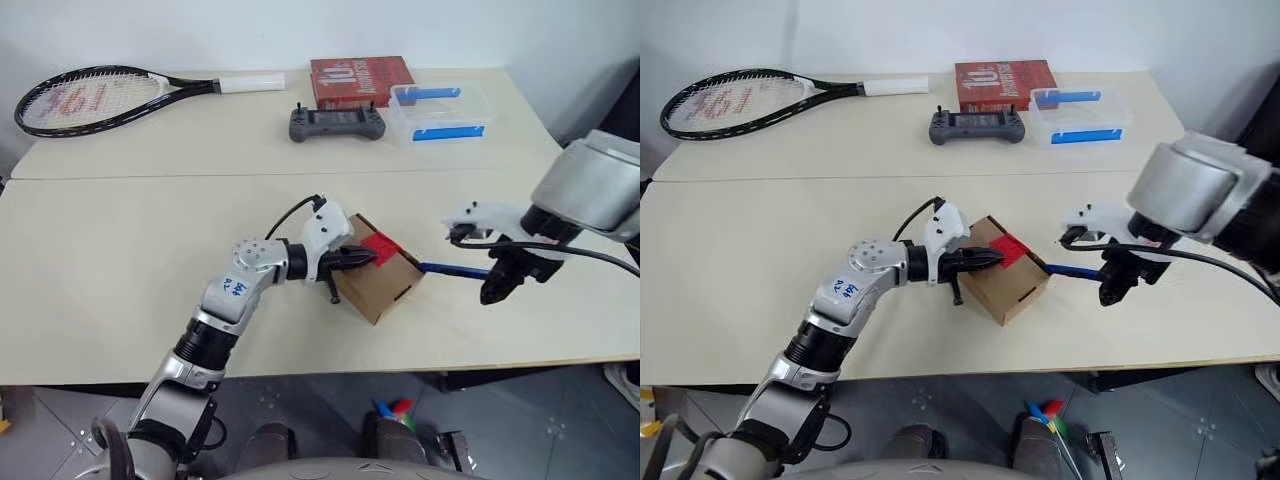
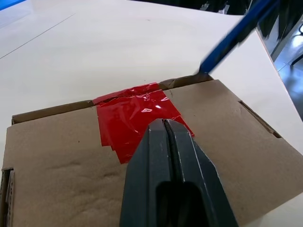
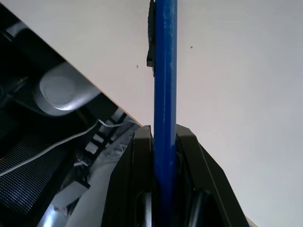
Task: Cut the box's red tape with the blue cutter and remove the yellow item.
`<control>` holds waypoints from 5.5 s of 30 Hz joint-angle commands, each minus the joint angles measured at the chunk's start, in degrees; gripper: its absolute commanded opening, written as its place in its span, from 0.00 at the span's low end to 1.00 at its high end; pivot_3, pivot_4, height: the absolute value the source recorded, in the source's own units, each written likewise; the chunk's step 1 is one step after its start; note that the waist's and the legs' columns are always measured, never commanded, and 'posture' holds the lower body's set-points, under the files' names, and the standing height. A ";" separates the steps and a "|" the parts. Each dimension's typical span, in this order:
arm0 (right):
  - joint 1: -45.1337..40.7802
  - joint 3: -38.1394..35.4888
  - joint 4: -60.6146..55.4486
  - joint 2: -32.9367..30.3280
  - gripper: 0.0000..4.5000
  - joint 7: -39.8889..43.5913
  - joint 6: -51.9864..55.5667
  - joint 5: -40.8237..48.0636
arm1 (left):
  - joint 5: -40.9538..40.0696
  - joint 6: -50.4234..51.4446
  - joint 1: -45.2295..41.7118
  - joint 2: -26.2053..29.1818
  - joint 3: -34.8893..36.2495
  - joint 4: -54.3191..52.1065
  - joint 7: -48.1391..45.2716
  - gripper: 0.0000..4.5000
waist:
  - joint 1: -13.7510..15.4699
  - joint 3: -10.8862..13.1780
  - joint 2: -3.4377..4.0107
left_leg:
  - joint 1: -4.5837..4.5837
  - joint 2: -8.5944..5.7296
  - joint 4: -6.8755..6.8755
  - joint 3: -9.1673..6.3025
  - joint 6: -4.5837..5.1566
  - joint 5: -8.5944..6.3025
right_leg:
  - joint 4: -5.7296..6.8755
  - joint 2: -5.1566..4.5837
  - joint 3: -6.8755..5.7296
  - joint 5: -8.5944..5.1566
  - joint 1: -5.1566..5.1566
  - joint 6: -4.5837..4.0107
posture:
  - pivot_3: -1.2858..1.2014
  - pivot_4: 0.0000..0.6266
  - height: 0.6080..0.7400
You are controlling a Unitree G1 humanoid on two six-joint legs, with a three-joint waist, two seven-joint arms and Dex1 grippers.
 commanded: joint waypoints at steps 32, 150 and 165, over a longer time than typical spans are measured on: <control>69.70 -90.90 36.45 18.80 0.61 -19.75 -75.09 -1.84 | -12.17 -1.19 21.62 23.79 18.72 -14.44 -13.38 0.00 | -1.64 0.10 0.01 | 0.31 0.02 -0.03 0.09 -0.03 0.12 | 0.05 -0.02 0.07 0.07 0.27 0.07 | 0.52 0.24 1.00; 56.04 -79.82 -11.57 36.34 0.99 -63.84 5.16 25.99 | -6.62 7.01 5.17 17.84 -0.83 -14.49 -9.06 0.00 | -0.03 0.08 0.01 | 0.23 -0.05 -0.15 0.14 0.01 0.13 | 0.13 0.00 0.18 0.05 0.07 -0.04 | 0.52 0.24 1.00; 55.04 -79.14 -6.39 33.10 0.99 -64.46 5.16 27.14 | -5.66 5.99 6.04 17.84 -0.89 -13.85 -9.11 0.00 | 0.05 0.02 -0.07 | 0.31 -0.05 -0.09 0.12 0.02 0.13 | 0.13 0.00 0.19 0.05 0.19 -0.04 | 0.52 0.24 1.00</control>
